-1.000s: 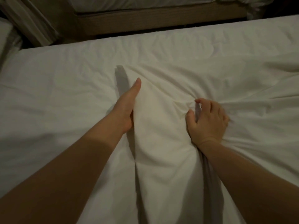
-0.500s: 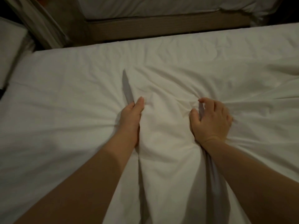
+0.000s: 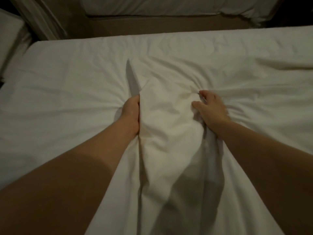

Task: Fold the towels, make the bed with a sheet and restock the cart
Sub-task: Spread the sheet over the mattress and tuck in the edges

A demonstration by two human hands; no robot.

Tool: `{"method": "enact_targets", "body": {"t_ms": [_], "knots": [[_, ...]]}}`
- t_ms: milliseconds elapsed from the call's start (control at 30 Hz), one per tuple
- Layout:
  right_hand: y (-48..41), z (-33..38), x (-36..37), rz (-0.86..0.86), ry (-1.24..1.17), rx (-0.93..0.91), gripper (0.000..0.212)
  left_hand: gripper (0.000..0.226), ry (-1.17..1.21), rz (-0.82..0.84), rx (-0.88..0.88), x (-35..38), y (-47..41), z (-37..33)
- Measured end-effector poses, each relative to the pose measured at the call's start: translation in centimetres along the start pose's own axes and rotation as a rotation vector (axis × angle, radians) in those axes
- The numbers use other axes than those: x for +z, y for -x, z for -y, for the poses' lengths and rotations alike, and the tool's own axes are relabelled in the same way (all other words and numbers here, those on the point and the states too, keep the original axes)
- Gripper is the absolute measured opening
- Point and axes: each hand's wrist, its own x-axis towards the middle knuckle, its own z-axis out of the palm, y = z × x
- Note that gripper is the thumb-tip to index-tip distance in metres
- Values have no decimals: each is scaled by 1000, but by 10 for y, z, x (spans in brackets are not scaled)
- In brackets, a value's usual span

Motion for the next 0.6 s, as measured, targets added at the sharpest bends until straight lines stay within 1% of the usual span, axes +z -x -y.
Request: {"method": "enact_targets", "body": {"t_ms": [67, 133, 167, 233, 300, 367, 400, 533, 600], "knots": [[2, 1, -3, 32, -119, 32, 45, 22, -55, 29, -24, -3, 5, -4], [5, 0, -6, 51, -329, 79, 28, 22, -116, 37, 30, -4, 8, -3], [6, -1, -6, 65, -432, 114, 26, 25, -167, 33, 56, -4, 8, -1], [9, -4, -8, 82, -530, 183, 40, 18, -285, -17, 94, -1, 7, 0], [19, -5, -11, 77, -466, 186, 46, 17, -377, -153, 121, -1, 3, -3], [31, -6, -14, 50, -424, 167, 45, 23, -408, -310, 150, -7, -2, -9], [38, -7, -16, 33, -413, 156, 44, 26, -416, -360, 160, -11, 0, -12], [67, -9, -27, -5, -325, 144, 47, 26, -448, -478, 219, -15, 11, -5], [83, -13, -32, 2, -227, 144, 49, 23, -462, -489, 236, -16, 15, 2]]}}
